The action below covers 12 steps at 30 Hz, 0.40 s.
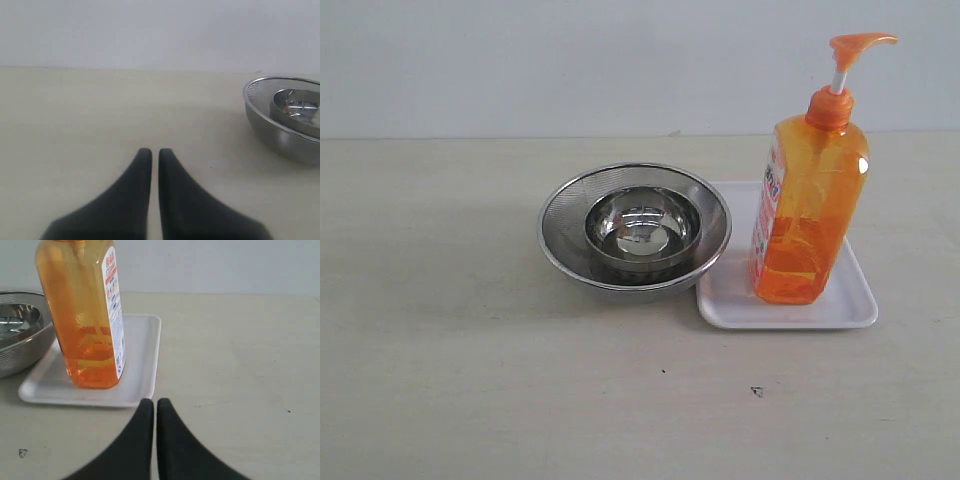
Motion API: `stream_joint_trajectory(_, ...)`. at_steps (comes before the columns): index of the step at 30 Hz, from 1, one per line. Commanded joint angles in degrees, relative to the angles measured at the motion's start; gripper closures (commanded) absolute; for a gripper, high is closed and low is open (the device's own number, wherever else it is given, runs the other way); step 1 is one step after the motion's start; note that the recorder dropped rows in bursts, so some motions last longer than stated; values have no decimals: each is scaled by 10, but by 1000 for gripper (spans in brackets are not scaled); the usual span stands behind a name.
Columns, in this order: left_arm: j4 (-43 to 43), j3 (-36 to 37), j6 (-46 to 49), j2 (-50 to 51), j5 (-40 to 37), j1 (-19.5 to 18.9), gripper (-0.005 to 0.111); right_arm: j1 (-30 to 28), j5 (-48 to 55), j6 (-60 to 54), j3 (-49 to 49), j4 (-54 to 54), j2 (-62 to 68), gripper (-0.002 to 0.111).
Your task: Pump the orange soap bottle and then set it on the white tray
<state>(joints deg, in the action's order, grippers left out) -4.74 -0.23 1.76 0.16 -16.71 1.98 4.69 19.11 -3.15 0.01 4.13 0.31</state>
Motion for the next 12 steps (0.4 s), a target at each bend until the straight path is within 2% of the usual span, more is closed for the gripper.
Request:
stream_joint_trajectory(1,1,2,3,-2,-1,-2,102,-2,-5,-2,0,-1,-3,108)
stream_joint_trajectory(12,1,2,3,-2,-1,-8,102,-2,-5,-2,0,-1,-3,108)
